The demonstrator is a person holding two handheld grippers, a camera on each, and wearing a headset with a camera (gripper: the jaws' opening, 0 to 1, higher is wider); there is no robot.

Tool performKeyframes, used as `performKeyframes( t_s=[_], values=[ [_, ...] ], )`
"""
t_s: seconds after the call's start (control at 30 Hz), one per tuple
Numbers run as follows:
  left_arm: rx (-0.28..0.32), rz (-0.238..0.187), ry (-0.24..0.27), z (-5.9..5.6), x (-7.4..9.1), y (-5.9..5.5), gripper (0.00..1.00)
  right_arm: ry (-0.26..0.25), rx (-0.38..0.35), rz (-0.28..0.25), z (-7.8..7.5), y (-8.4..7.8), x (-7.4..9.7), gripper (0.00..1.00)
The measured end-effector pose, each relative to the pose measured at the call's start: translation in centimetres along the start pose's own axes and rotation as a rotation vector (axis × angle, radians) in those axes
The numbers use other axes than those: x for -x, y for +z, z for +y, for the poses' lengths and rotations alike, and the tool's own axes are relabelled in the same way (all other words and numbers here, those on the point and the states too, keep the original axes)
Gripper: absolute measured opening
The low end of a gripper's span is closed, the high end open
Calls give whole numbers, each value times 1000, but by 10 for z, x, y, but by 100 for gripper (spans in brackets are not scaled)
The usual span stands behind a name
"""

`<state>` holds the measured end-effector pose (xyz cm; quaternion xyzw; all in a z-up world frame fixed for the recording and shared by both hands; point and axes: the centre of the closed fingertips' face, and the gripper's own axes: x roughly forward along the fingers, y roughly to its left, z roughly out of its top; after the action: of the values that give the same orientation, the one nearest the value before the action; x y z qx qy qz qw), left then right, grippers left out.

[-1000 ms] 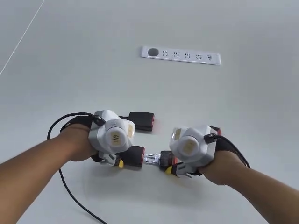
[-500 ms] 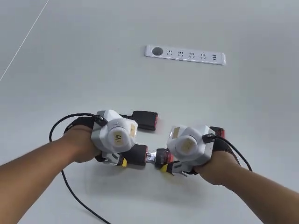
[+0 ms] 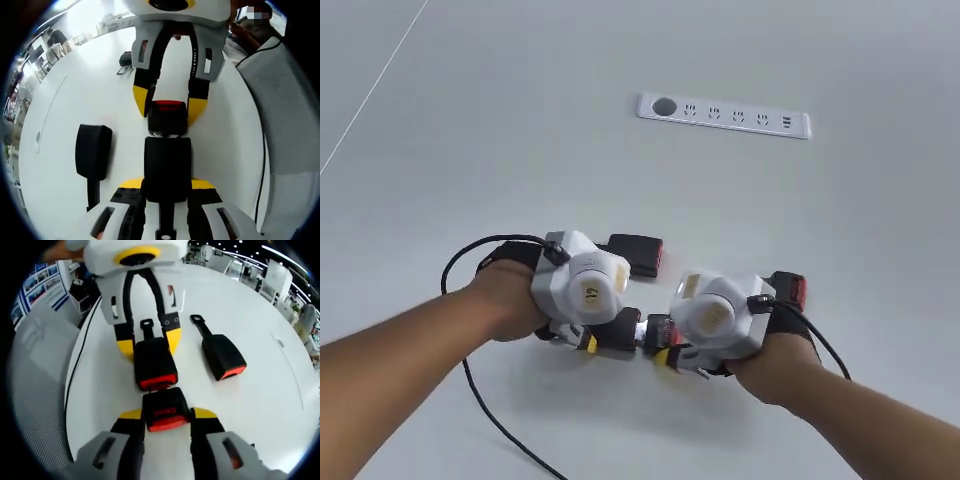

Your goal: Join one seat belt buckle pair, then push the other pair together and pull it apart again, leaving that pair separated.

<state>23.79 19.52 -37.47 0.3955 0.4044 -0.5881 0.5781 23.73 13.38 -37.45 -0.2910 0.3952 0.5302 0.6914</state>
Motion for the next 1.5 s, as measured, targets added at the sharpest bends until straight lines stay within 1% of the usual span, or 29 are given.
performKeyframes(
  t_s=[0.03, 0.1, 0.23, 0.37, 0.43, 0.5, 0.53, 0.6, 0.67, 0.7, 0.8, 0.87, 0.9, 0.93, 0.97, 1.0, 1.03, 1.07, 1.1, 1.13, 1.17, 1.2, 1.3, 1.4, 1.47, 1.5],
  values=[
    [-15, -13, -5, 1, -1, 3, 32, -3, 7, 10, 0, 3, 0, 34],
    [-12, -8, -7, 1, 0, 1, 32, -5, 3, 26, 1, 3, 0, 34],
    [-12, -2, -6, 1, 0, 1, 32, -5, 4, 34, 0, 1, 0, 34],
    [-3, 1, -4, 1, 1, 0, 32, 1, 22, 28, 0, 0, 1, 34],
    [0, -15, -4, 1, 2, -2, 32, 5, 32, 20, 0, -1, 2, 34],
    [0, -21, -7, 2, 2, -2, 32, 6, 39, 7, 1, -1, 2, 35],
    [1, -15, -11, 2, 2, -2, 32, 7, 42, -1, 0, -2, 2, 35],
    [2, 18, -10, 2, 1, -2, 32, 8, 45, -9, 0, -2, 3, 35],
    [3, 14, -14, 2, 2, -3, 32, 10, 54, -16, 0, -3, 3, 34],
    [3, 6, -15, 2, 2, -4, 32, 14, 62, -21, 0, -4, 4, 34],
    [10, -43, -24, 2, 3, -4, 32, 29, 78, -40, -1, -5, 4, 34],
    [13, -60, -35, 2, 4, -5, 32, 31, 84, -52, 0, -5, 5, 34],
    [24, -81, -43, 3, 4, -4, 32, 29, 91, -64, 0, -6, 5, 34],
    [24, -89, -44, 3, 4, -5, 32, 28, 93, -72, 0, -6, 5, 34],
    [19, -106, -41, 2, 4, -4, 32, 23, 101, -87, 1, -6, 6, 33],
    [23, -146, -27, 3, 4, -3, 32, 20, 106, -95, 1, -5, 6, 33],
    [59, -227, -18, 4, 4, 0, 32, 13, 111, -105, 1, -6, 7, 33],
    [67, -270, -16, 3, 5, 0, 32, 8, 116, -115, 1, -5, 7, 33],
    [111, -294, -19, 4, 5, -3, 32, 2, 121, -125, 1, -5, 8, 33],
    [99, -292, -19, 3, 5, -4, 32, -1, 123, -127, 1, -5, 7, 33],
    [70, -279, -15, 3, 5, -4, 32, -4, 123, -134, 1, -5, 7, 33],
    [56, -267, -17, 4, 4, -3, 32, -6, 125, -138, 1, -4, 7, 33],
    [20, -265, -35, 5, 4, -2, 31, -9, 121, -157, 1, -5, 7, 33],
    [14, -280, -46, 6, 5, -2, 31, -18, 112, -182, 1, -4, 7, 33],
    [20, -299, -42, 6, 5, -2, 31, -23, 106, -196, 1, -4, 7, 32],
    [19, -301, -42, 5, 5, -1, 31, -23, 100, -200, 1, -4, 7, 32]
  ],
)
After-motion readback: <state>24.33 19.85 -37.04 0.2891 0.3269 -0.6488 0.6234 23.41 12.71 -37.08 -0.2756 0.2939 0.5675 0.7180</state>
